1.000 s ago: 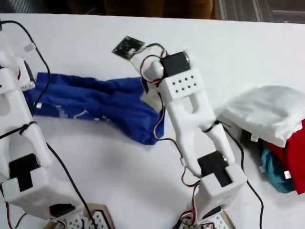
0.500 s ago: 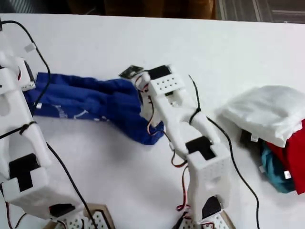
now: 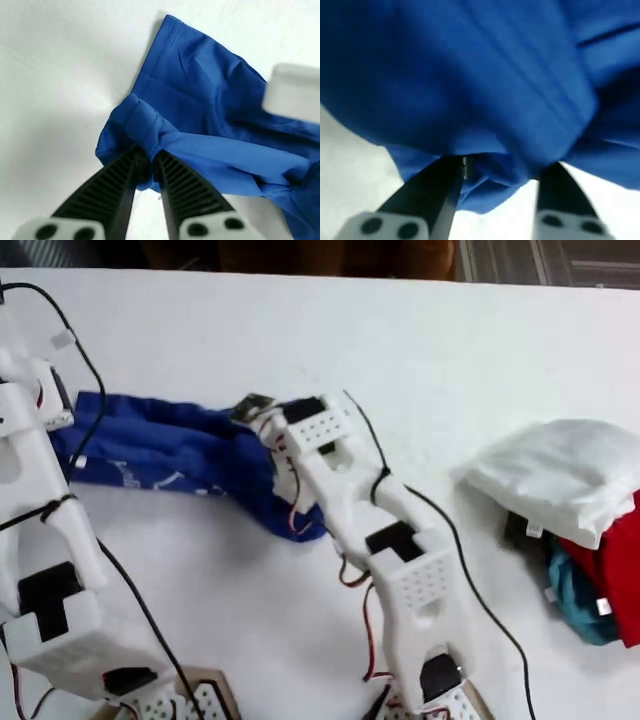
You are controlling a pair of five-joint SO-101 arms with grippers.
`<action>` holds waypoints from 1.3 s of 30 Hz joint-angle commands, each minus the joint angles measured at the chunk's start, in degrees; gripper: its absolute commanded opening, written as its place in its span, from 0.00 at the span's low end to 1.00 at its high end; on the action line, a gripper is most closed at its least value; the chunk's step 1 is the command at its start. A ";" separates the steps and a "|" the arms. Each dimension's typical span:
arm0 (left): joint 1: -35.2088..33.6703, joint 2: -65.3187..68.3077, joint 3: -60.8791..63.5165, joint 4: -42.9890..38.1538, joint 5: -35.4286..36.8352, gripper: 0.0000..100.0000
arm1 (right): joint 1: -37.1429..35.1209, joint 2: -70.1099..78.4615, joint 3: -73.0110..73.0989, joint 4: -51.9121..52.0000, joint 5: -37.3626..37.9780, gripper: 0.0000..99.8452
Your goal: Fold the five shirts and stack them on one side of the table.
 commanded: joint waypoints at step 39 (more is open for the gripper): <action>1.41 -3.43 -24.92 10.64 -0.26 0.03 | 5.41 -54.64 10.55 8.75 2.11 0.02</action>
